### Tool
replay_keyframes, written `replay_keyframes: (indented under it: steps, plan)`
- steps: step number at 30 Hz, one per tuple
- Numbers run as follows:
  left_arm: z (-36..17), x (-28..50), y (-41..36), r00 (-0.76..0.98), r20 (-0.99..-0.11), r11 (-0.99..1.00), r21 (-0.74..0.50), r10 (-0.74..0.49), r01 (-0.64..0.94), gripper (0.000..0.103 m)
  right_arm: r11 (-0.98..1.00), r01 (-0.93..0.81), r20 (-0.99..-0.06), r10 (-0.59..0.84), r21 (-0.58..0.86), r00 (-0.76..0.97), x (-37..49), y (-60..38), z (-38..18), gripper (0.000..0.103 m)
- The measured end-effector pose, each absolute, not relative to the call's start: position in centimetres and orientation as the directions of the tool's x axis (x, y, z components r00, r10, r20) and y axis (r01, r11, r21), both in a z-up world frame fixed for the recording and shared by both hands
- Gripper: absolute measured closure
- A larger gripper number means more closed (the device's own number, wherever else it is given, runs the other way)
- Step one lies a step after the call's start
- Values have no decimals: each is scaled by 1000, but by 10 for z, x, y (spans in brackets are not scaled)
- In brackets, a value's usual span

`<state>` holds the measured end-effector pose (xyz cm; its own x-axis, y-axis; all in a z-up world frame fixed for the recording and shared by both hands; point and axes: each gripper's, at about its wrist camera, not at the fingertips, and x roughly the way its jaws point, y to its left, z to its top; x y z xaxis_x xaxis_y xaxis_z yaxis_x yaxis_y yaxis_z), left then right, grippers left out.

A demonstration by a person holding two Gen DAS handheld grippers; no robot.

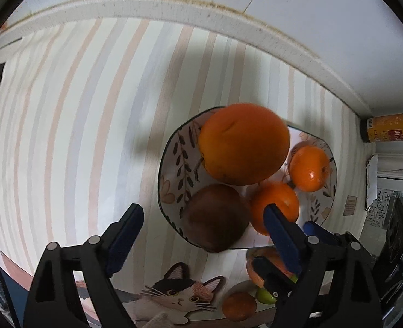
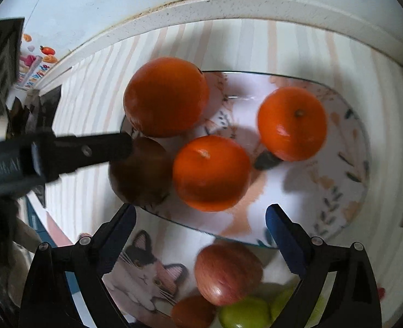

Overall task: Organize fruits
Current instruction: 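Carry both fruits onto the deer plate and open both tools, then lift both tools away from the plate toward the remaining fruit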

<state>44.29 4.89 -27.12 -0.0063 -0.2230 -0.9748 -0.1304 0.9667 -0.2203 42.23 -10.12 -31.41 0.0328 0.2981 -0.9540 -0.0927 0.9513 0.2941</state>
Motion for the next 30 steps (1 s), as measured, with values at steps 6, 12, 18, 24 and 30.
replay_keyframes:
  steps: [6,12,18,24,30]
  plan:
    - [-245,423,53,86,-990,987,-123,-115,-102,13,981,-39,-979,192,190,67,409,-122,-294,5]
    - [-223,385,50,181,-983,996,-43,-27,-82,13,993,16,-987,114,116,114,388,-143,-272,5]
    - [-201,351,46,245,-970,998,-18,-1,-68,13,996,14,-981,86,90,174,358,-160,-238,5]
    - [-175,322,41,311,-950,999,-6,8,-44,13,995,7,-966,98,102,238,329,-162,-199,5]
    - [-140,292,37,369,-929,999,-15,-4,-29,13,994,-2,-945,102,106,310,298,-161,-157,5]
